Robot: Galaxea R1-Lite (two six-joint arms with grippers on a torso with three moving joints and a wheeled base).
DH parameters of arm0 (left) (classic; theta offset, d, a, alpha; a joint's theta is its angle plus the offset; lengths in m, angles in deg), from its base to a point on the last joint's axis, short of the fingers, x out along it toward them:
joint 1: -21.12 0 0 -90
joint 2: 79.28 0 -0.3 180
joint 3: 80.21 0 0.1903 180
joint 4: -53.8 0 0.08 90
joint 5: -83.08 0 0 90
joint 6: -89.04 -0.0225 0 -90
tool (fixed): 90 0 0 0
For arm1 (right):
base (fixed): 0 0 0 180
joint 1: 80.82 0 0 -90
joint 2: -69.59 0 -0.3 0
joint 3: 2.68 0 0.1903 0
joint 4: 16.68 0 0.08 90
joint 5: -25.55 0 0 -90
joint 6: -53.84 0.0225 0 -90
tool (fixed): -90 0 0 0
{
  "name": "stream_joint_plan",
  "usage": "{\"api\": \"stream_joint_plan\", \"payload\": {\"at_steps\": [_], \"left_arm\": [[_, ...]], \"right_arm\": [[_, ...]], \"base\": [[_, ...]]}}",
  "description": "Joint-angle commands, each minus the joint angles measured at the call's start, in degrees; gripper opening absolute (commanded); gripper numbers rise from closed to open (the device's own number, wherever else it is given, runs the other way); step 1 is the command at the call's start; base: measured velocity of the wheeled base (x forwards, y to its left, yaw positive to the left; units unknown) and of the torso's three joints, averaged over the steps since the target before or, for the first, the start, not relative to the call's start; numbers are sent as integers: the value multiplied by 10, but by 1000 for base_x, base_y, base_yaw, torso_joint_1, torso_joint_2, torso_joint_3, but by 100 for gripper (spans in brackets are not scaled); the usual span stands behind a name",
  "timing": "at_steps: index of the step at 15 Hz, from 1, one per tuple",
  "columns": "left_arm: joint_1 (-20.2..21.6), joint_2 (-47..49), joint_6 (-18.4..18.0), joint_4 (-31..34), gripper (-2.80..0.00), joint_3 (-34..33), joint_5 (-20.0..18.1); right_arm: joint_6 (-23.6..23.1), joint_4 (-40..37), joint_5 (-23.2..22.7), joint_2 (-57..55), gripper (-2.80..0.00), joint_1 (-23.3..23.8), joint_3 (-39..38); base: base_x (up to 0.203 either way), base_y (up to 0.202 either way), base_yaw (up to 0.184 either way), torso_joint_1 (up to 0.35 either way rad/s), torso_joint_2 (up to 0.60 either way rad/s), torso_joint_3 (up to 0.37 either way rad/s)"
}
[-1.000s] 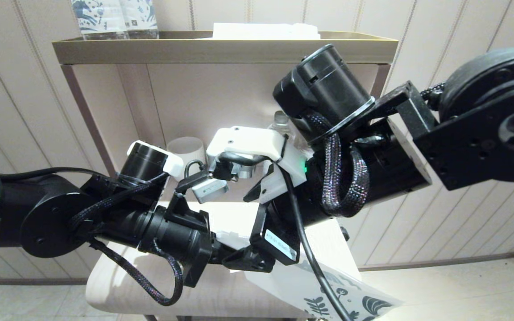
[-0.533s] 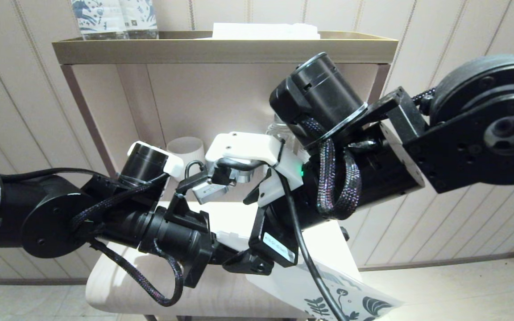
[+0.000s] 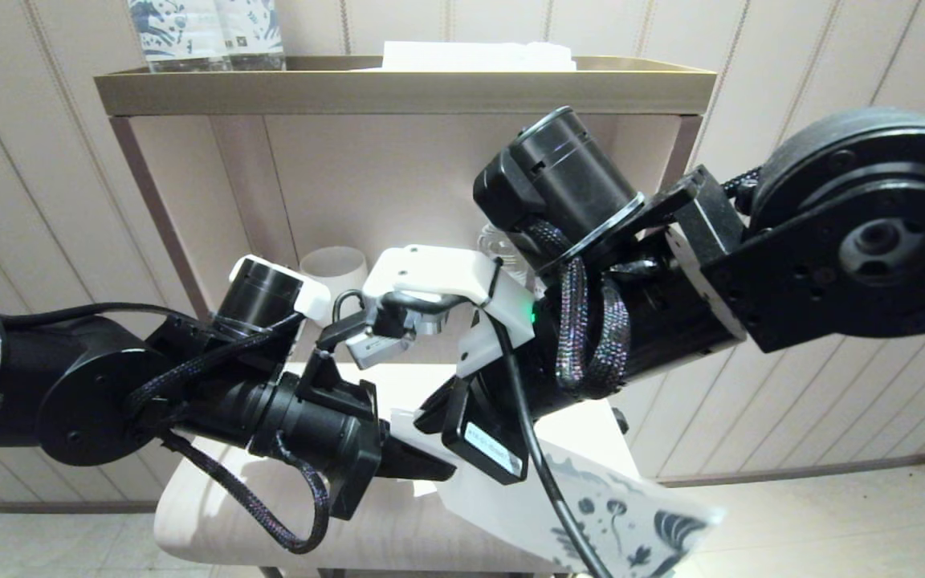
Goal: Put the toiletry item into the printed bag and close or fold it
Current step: Close the strorage bag and place it on the desk
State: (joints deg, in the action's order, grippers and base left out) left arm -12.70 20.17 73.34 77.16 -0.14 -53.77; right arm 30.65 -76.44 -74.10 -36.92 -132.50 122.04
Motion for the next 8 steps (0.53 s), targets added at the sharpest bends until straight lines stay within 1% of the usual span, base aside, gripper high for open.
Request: {"api": "stream_joint_plan", "payload": {"at_steps": [1,8], "left_arm": [[0,0,-1,0,-280,0,-3],[0,1,-1,0,-280,0,-3]], "right_arm": [[-2,-2,-1,-1,-280,0,1],[-1,-3,0,16,-280,6,-21]], "base": [[0,0,0,0,0,0],[0,0,0,0,0,0]]}}
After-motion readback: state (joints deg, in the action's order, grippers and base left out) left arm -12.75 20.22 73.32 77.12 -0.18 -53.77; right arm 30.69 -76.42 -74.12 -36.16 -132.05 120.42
